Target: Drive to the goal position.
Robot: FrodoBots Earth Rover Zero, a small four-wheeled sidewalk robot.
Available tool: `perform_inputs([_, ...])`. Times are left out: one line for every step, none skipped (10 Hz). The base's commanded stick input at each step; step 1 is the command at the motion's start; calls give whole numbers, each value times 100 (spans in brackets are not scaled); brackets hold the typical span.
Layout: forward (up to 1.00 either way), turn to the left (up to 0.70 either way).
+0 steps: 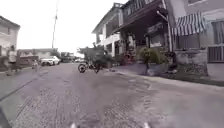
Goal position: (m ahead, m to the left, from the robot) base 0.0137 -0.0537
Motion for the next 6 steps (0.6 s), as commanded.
perform_inputs([85, 34])
perform_inputs([0, 0])
perform_inputs([0, 0])
perform_inputs([0, 0])
perform_inputs([0, 0])
perform_inputs([0, 0])
